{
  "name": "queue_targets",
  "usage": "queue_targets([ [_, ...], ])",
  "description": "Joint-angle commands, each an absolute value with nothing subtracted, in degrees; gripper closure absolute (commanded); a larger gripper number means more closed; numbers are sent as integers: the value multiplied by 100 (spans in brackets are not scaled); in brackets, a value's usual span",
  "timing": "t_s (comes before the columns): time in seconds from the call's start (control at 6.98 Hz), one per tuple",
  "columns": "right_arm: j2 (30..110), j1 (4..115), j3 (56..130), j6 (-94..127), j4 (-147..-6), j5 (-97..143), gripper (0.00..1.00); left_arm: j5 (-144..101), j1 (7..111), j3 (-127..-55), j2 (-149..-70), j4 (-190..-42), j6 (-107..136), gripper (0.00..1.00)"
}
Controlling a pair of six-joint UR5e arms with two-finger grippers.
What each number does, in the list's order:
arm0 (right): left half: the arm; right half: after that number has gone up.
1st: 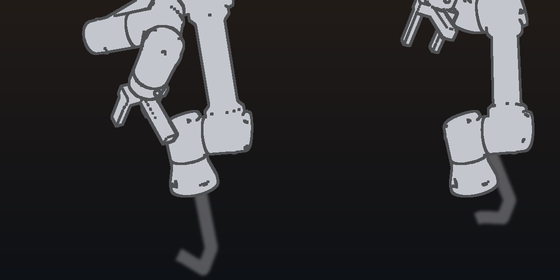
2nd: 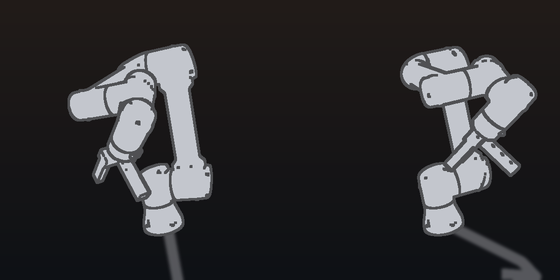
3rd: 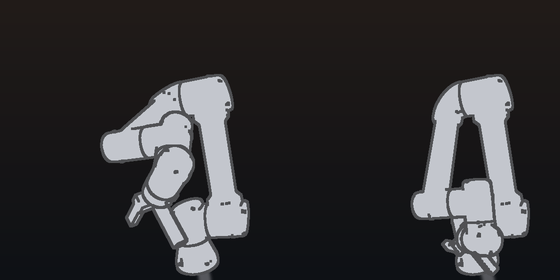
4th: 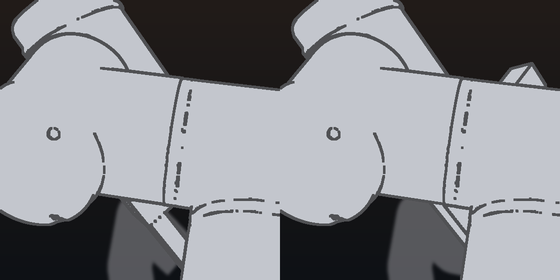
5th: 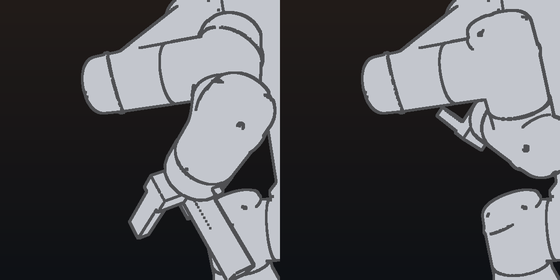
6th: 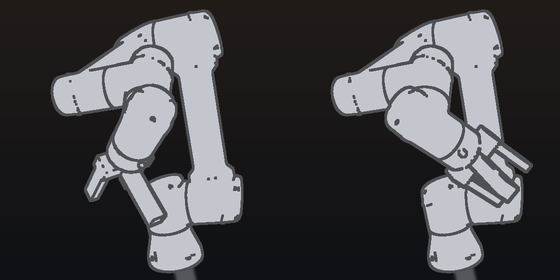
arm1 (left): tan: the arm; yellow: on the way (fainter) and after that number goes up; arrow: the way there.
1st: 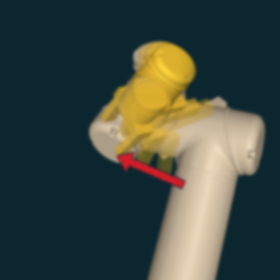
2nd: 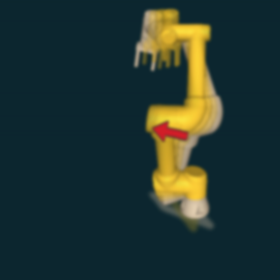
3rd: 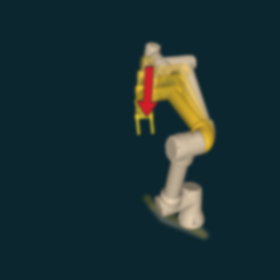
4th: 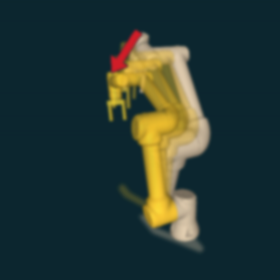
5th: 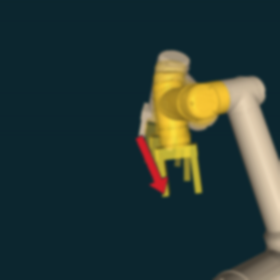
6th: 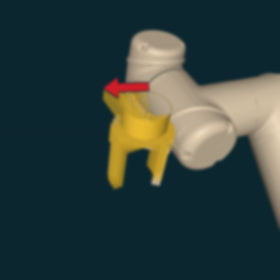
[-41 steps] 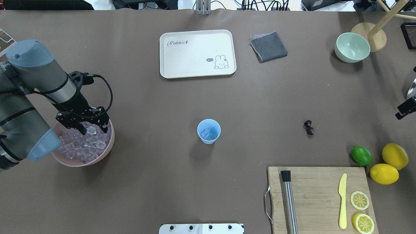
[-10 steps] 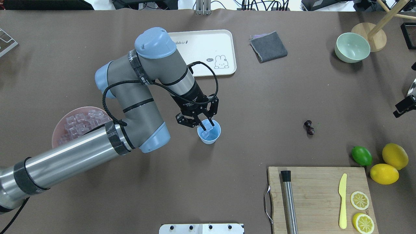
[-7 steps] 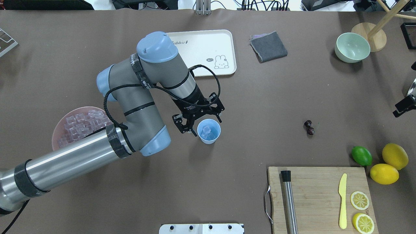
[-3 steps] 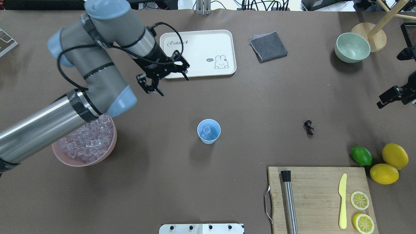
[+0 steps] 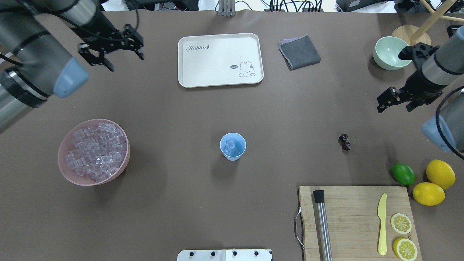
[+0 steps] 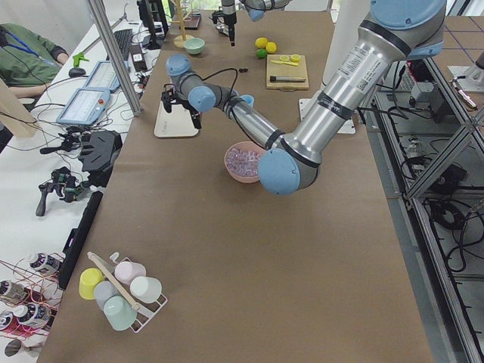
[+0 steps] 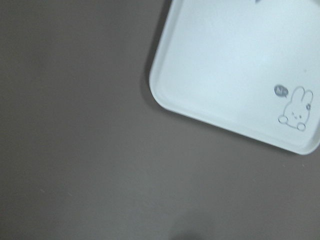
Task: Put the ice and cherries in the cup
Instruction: 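Withdraw the left arm away from the cup while the right gripper moves toward the cherry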
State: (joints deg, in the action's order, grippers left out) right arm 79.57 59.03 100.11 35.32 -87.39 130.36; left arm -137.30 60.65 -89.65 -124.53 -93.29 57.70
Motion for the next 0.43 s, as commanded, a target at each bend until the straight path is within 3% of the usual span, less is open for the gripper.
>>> queue_targets([
  [0.0,7569,5468,9949,4103,-8745,12868,0,-13161,6984,-9141,-12113,-7810,2406,3],
  [0.29,7558,5213,9905,4122,-8745,12500,0,-12920,7888,-8958,-11079,-7620,-340,3],
])
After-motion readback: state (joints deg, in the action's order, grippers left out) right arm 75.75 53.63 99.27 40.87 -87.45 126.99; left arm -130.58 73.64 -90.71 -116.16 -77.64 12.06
